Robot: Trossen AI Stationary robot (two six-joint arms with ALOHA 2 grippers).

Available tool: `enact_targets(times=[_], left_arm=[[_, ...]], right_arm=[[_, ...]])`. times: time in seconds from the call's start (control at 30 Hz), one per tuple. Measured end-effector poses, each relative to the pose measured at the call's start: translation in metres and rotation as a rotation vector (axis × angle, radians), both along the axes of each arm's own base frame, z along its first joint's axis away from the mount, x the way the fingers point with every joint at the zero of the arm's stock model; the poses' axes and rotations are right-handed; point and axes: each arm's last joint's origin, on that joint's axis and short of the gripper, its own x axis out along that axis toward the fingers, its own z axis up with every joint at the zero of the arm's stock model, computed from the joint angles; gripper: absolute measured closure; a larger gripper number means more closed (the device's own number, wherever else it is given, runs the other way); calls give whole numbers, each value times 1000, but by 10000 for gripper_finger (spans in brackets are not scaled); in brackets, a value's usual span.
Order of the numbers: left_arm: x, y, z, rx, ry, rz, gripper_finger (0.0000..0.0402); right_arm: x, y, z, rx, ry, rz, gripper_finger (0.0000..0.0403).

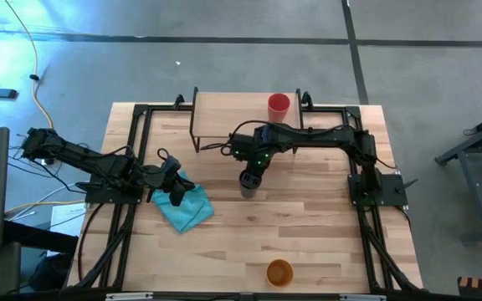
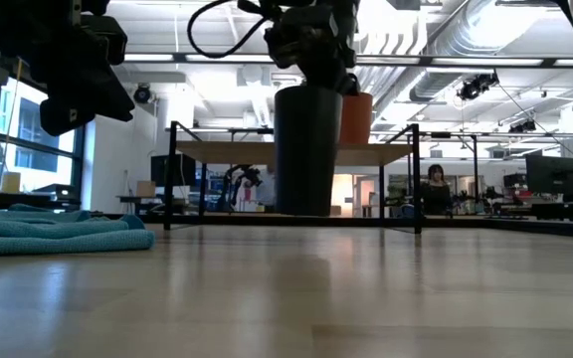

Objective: Stack small to large cups/mugs on shelf
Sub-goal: Put the black cup on the shelf

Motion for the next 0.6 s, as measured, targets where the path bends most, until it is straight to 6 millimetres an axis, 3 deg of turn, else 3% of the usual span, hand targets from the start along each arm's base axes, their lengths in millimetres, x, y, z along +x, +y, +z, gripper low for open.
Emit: enact_targets(times=[0.3,0.6], left_arm=[[0,0,0,5,-1,7,346],[0,1,0,26,-2,21,346]], right_arm=[[-2,-14,7,44,-5,-36,403],[-10,-37,70,-23,-137,-58,403]])
